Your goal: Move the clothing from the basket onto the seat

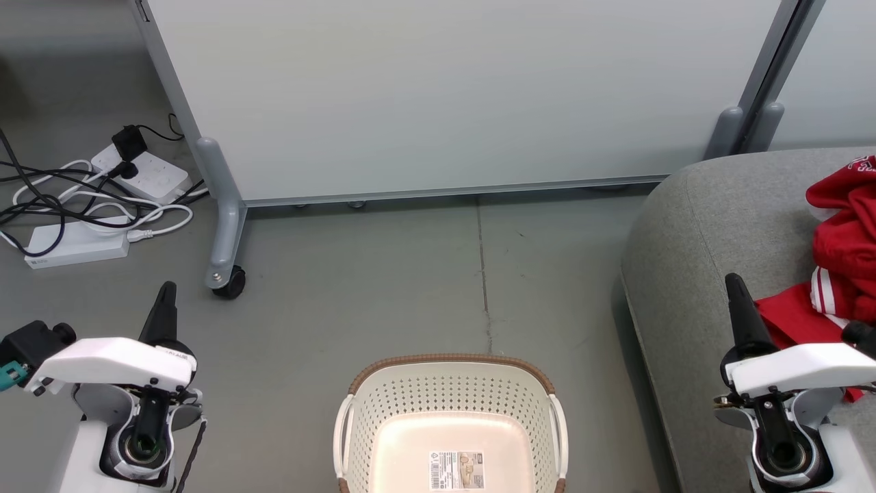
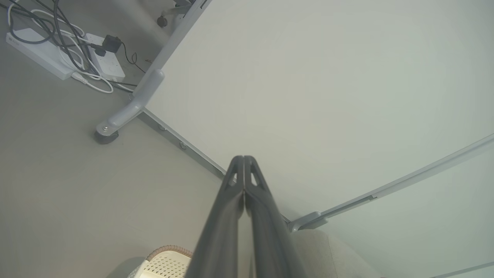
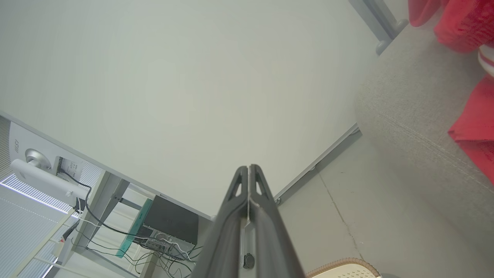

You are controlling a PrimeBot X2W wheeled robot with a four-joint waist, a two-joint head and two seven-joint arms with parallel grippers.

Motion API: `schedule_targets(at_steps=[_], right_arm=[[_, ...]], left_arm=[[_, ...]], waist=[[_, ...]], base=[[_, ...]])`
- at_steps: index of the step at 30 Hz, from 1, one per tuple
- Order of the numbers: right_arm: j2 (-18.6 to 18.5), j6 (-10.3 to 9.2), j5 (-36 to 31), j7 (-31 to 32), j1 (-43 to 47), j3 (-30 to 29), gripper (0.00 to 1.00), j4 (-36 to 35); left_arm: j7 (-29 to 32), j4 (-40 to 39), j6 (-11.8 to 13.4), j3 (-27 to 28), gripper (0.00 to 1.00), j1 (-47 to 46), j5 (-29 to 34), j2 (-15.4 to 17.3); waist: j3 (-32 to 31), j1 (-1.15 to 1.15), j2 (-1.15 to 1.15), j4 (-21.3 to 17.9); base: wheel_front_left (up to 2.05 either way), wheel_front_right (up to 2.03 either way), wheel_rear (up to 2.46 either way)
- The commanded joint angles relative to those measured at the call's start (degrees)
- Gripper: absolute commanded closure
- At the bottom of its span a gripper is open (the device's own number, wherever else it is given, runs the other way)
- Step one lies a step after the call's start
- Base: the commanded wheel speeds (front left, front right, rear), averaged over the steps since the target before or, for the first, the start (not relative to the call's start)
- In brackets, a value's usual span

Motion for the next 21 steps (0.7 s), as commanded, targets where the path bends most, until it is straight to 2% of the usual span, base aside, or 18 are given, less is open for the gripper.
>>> schedule_targets(at_steps=[1,21], right_arm=[[-0.56,0.09,2.24,-0.57,-2.27,-0.05,1.0,0.61],[-0.68,0.1,15.86,-1.36,-8.3,-0.21,1.0,7.78]], left_arm=[[0.55,0.53,-0.83,1.17,1.0,-2.81,-1.76,0.1],[4.77,7.45,-4.23,5.72,1.0,-9.65,-12.15,-2.04]], waist=[[0.06,0.0,0.0,-0.03],[0.78,0.0,0.0,-0.32]], base=[[0.0,0.0,0.0],[0.0,0.0,0.0]])
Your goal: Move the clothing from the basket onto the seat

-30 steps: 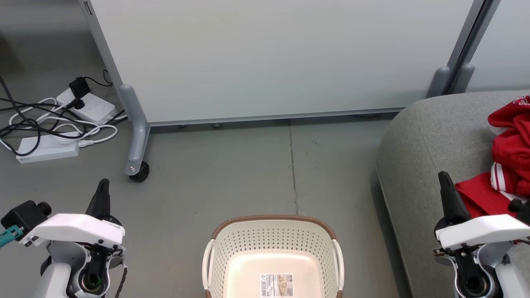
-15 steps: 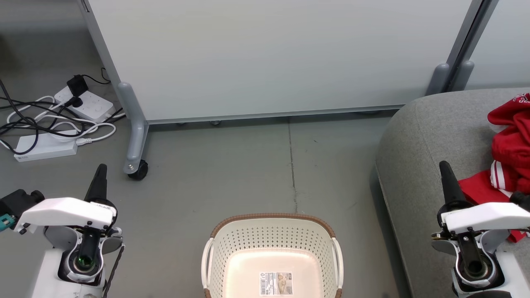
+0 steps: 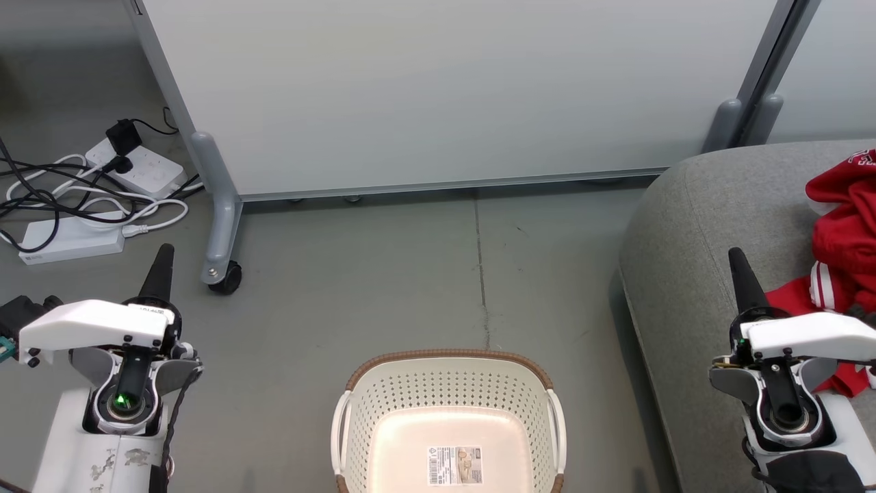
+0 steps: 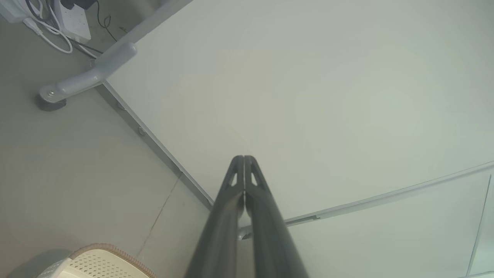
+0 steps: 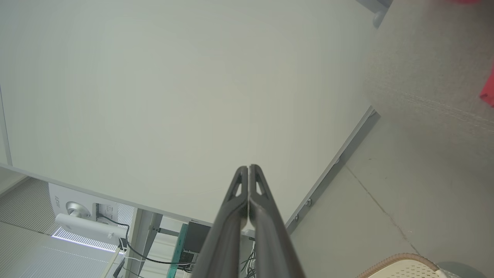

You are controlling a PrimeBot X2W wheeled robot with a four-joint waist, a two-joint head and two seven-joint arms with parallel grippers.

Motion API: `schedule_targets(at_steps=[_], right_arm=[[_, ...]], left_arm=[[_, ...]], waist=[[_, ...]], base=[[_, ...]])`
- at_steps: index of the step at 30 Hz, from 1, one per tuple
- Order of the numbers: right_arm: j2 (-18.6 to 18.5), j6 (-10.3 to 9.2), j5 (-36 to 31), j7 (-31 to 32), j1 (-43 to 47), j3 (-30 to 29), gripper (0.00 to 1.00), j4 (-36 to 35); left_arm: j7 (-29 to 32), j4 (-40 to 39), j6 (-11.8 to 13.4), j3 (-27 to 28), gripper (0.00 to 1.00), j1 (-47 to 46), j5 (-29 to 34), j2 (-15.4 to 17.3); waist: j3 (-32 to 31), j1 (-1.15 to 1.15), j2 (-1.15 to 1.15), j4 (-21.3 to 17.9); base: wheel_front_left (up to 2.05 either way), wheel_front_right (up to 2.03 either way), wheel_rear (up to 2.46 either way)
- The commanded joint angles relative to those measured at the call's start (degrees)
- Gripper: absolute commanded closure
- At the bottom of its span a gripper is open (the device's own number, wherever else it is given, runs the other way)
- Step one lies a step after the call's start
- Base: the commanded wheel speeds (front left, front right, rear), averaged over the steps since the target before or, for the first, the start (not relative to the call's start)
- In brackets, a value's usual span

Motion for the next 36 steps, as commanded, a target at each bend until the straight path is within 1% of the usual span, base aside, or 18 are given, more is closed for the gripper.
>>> schedule_targets(at_steps=[1,25,36], right_arm=[[-0.54,0.1,1.56,-0.41,-1.65,-0.02,1.0,0.54],[-0.64,0.11,13.4,-1.1,-6.84,-0.17,1.0,6.7],[-0.69,0.12,17.54,-1.34,-8.77,-0.22,1.0,8.86]], left_arm=[[0.45,0.25,-0.7,0.8,1.0,-2.16,-1.32,0.39],[4.14,6.41,-3.63,4.75,1.0,-8.07,-10.31,-1.6],[5.47,8.55,-4.64,6.15,1.0,-10.04,-13.44,-2.36]], waist=[[0.04,0.0,0.0,-0.02],[0.82,0.0,0.0,-0.34],[1.13,0.0,0.0,-0.46]], base=[[0.0,0.0,0.0],[0.0,0.0,0.0],[0.0,0.0,0.0]])
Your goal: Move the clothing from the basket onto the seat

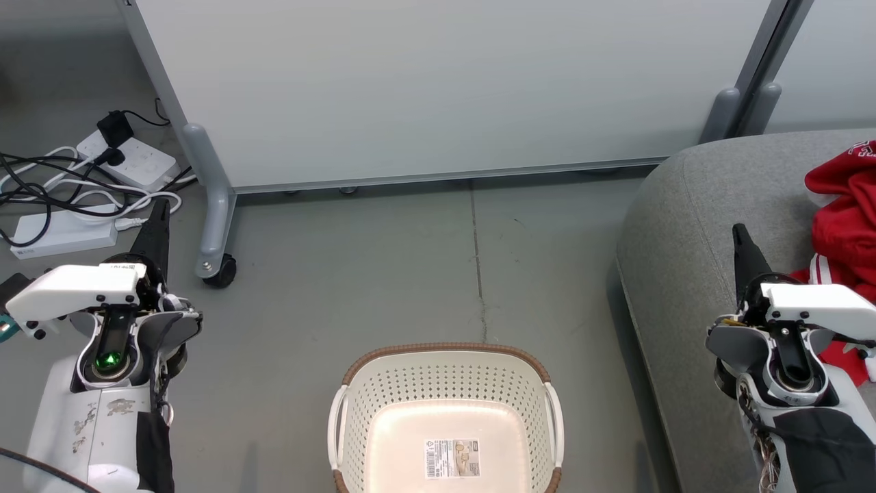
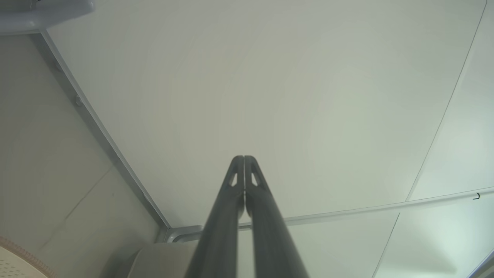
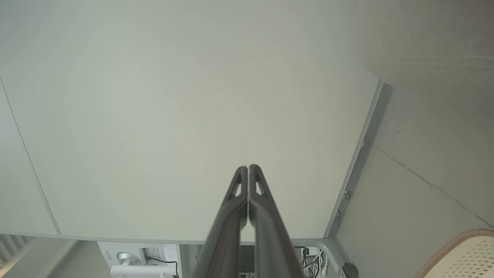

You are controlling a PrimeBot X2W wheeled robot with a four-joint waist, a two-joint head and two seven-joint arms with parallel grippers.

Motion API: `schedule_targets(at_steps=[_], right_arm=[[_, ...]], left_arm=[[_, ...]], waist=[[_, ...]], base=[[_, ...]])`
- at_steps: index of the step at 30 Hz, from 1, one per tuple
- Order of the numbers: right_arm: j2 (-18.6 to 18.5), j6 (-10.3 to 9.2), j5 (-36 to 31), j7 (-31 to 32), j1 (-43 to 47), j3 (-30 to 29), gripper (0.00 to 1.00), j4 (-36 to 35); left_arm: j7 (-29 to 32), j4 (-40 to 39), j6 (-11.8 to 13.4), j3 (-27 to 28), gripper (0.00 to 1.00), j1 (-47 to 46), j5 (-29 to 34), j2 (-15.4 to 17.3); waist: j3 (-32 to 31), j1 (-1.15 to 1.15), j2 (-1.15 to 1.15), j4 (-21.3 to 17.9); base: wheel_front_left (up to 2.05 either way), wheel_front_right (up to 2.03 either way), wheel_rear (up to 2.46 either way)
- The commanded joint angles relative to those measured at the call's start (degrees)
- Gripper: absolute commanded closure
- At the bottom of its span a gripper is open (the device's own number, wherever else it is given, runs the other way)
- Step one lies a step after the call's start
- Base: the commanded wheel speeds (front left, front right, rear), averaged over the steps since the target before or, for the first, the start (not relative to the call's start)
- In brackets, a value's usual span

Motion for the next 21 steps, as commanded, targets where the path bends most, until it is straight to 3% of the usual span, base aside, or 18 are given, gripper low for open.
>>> schedule_targets(at_steps=[1,21], right_arm=[[-0.53,0.14,0.98,-0.35,-1.09,-0.02,1.0,0.28],[-0.58,0.13,5.66,-0.55,-2.93,-0.07,1.0,2.79]], left_arm=[[0.5,0.41,-0.6,0.5,1.0,-1.42,-0.72,0.03],[1.89,2.76,-1.68,2.02,1.0,-3.47,-4.25,-0.65]], waist=[[0.02,0.0,0.0,-0.01],[0.43,0.0,0.0,-0.17]], base=[[0.0,0.0,0.0],[0.0,0.0,0.0]])
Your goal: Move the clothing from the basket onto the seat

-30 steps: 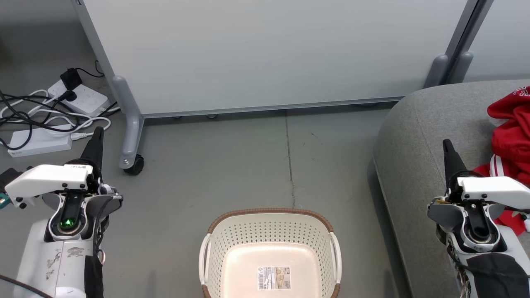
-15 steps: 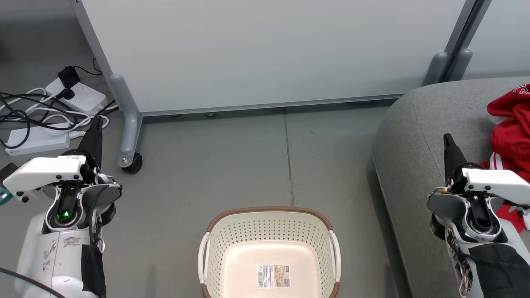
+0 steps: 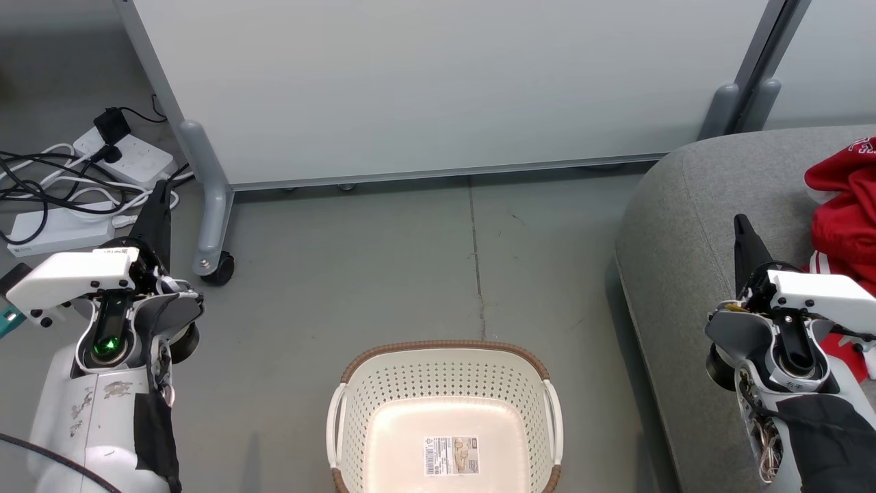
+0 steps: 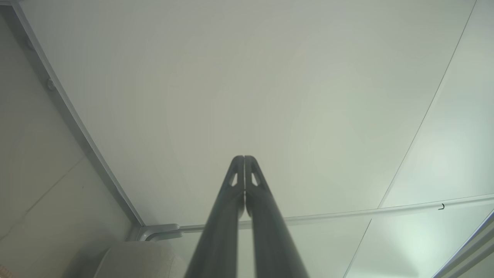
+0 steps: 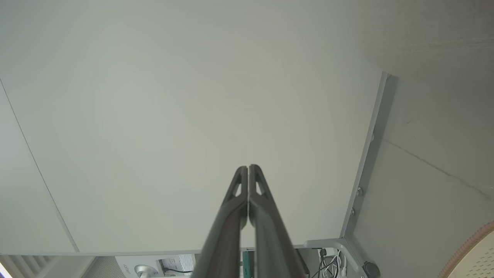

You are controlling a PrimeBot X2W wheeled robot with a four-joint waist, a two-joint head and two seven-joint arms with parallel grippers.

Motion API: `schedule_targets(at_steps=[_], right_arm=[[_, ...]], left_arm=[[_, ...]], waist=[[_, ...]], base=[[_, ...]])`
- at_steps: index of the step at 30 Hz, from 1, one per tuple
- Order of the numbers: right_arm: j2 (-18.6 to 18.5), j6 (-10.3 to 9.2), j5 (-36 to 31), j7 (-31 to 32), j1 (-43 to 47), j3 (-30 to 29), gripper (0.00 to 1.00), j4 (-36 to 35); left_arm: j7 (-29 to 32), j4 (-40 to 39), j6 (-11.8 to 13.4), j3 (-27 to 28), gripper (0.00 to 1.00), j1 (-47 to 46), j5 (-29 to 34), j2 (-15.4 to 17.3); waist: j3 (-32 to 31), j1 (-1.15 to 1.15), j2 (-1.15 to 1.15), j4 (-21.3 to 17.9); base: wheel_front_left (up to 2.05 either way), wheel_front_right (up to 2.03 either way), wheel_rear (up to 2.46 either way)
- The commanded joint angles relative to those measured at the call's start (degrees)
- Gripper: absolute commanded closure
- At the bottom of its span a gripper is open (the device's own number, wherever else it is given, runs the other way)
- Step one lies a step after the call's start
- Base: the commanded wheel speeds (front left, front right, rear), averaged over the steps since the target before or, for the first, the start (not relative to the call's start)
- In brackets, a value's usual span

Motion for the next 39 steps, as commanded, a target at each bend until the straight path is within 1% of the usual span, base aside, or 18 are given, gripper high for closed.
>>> schedule_targets(at_steps=[1,39], right_arm=[[-0.52,0.12,0.32,-0.14,-0.22,0.0,1.0,0.11],[-0.52,0.12,0.3,-0.15,-0.22,0.01,1.0,0.09]], left_arm=[[0.15,0.01,-0.28,0.18,1.0,-0.44,-0.16,0.3],[0.12,-0.01,-0.28,0.14,1.0,-0.43,-0.19,0.32]], waist=[[0.0,0.0,0.0,0.0],[0.0,0.0,0.0,0.0]], base=[[0.0,0.0,0.0],[0.0,0.0,0.0]])
